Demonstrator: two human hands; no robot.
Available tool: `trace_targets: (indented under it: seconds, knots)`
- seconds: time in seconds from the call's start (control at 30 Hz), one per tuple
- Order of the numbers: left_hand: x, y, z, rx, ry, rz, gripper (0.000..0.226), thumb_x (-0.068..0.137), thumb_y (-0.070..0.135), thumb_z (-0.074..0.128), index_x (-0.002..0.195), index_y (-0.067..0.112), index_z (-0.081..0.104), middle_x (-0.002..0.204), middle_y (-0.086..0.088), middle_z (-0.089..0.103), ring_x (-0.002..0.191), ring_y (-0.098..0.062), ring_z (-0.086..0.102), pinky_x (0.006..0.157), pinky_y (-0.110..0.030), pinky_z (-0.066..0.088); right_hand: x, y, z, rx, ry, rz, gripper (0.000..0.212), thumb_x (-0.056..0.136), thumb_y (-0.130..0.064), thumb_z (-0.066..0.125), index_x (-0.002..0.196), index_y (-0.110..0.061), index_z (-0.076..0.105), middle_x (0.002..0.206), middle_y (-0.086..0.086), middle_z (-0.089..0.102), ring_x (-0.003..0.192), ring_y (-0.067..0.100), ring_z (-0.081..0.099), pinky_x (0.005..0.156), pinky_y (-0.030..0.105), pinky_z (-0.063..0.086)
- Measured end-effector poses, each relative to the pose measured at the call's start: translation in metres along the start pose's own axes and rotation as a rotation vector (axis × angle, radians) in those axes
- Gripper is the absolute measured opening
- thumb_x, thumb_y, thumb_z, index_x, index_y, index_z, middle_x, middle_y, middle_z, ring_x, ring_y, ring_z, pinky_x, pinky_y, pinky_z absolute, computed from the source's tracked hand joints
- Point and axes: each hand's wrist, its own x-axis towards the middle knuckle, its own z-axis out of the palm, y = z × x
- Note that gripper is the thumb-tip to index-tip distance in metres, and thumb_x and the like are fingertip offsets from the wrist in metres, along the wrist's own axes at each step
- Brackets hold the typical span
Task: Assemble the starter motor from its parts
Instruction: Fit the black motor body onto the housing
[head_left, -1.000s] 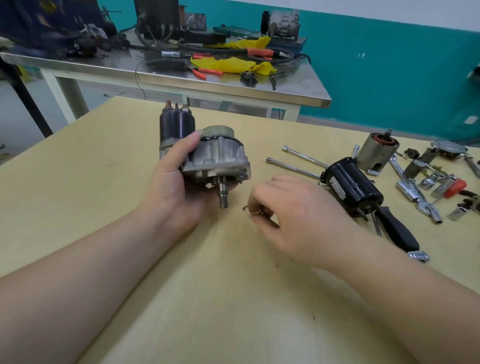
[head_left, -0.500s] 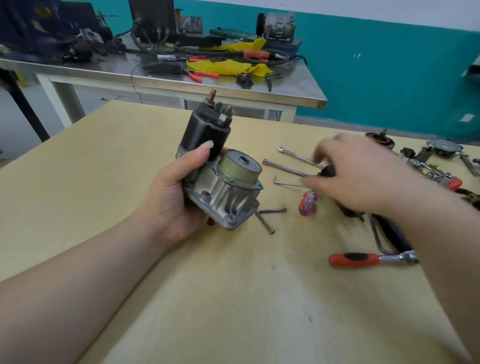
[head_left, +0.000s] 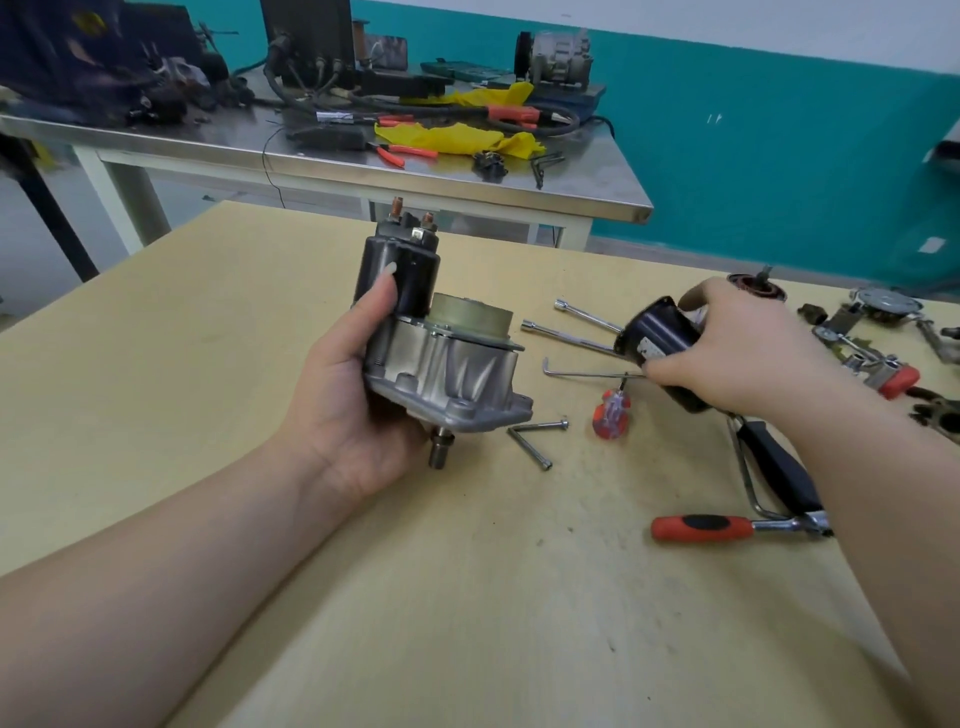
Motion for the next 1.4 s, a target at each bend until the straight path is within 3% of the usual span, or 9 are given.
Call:
trace_targets:
  seconds: [0.07,0.2,0.33,0.57,0.77,0.97,1.1,1.23,1.4]
  knots:
    - [0.001,0.003,-0.001,-0.021,0.003,-0.01,0.043,0.086,0.046,0.079,0.111,0.012,0.085,0.12,-0.016,0.079,0.107,-0.039,0.078,0.089,-0.057,0.062,-0.006,-0.006,-0.015,0.233,0.012,-0.041,0.08,0.069,-0.048,0.087,0.139,-0.034,0.049,0.1,-0.004,0.068,0.066,0.013,0.072,0.047,0.029,0.057]
    - [0.001,0.008,-0.003,-0.034,-0.018,-0.069,0.074,0.088,0.049,0.076,0.147,0.007,0.064,0.145,-0.024,0.066,0.131,-0.048,0.065,0.097,-0.071,0.054,-0.028,-0.023,-0.046,0.489,-0.011,-0.216,0.066,0.064,-0.045,0.092,0.124,-0.045,0.065,0.099,-0.015,0.072,0.071,-0.007,0.07,0.045,0.011,0.05]
    - [0.004,0.015,-0.006,-0.004,-0.053,-0.042,0.072,0.09,0.039,0.07,0.152,0.005,0.058,0.151,-0.029,0.06,0.134,-0.053,0.061,0.098,-0.073,0.053,-0.051,-0.041,-0.062,0.473,-0.152,-0.379,0.054,0.062,-0.051,0.09,0.114,-0.049,0.074,0.098,-0.03,0.073,0.085,-0.012,0.067,0.068,0.015,0.05]
    - [0.01,0.025,-0.015,-0.071,-0.043,-0.023,0.062,0.095,0.042,0.074,0.143,0.003,0.067,0.142,-0.027,0.067,0.123,-0.047,0.07,0.099,-0.068,0.055,-0.078,-0.065,-0.053,0.206,-0.27,-0.559,0.059,0.056,-0.071,0.081,0.111,-0.053,0.068,0.096,-0.031,0.068,0.096,-0.02,0.057,0.063,0.004,0.048]
    - [0.006,0.024,-0.015,-0.054,-0.108,-0.049,0.064,0.097,0.056,0.064,0.127,0.001,0.078,0.127,-0.024,0.075,0.114,-0.039,0.075,0.091,-0.057,0.061,-0.104,-0.085,-0.028,0.072,-0.273,-0.67,0.062,0.063,-0.07,0.078,0.118,-0.049,0.061,0.102,-0.027,0.064,0.097,-0.002,0.06,0.08,0.028,0.059]
    - [0.004,0.022,-0.016,0.01,-0.163,-0.029,0.072,0.091,0.062,0.066,0.133,0.004,0.074,0.132,-0.017,0.073,0.113,-0.039,0.074,0.094,-0.054,0.061,-0.105,-0.088,-0.021,0.046,-0.238,-0.711,0.075,0.062,-0.078,0.076,0.127,-0.053,0.05,0.116,-0.029,0.053,0.109,-0.001,0.052,0.088,0.028,0.054]
    - [0.005,0.023,-0.018,0.019,-0.203,-0.024,0.07,0.094,0.062,0.064,0.129,0.004,0.076,0.13,-0.017,0.075,0.115,-0.035,0.074,0.099,-0.051,0.059,-0.095,-0.079,-0.006,0.335,-0.25,-0.608,0.086,0.048,-0.08,0.083,0.121,-0.062,0.041,0.118,-0.035,0.053,0.111,-0.016,0.05,0.083,0.01,0.043]
    - [0.006,0.026,-0.022,-0.028,-0.174,0.006,0.068,0.097,0.062,0.062,0.128,0.003,0.077,0.126,-0.014,0.076,0.111,-0.032,0.074,0.096,-0.051,0.059,-0.085,-0.075,0.025,0.769,-0.453,-0.527,0.099,0.047,-0.056,0.097,0.131,-0.058,0.044,0.121,-0.022,0.069,0.118,0.001,0.066,0.107,0.036,0.052]
    - [0.008,0.034,-0.024,-0.071,-0.125,0.043,0.066,0.094,0.06,0.066,0.13,0.005,0.075,0.129,-0.012,0.075,0.111,-0.033,0.074,0.094,-0.051,0.06,-0.091,-0.081,0.052,0.865,-0.522,-0.555,0.071,0.059,-0.04,0.096,0.123,-0.038,0.064,0.117,-0.01,0.075,0.113,0.01,0.07,0.103,0.042,0.055]
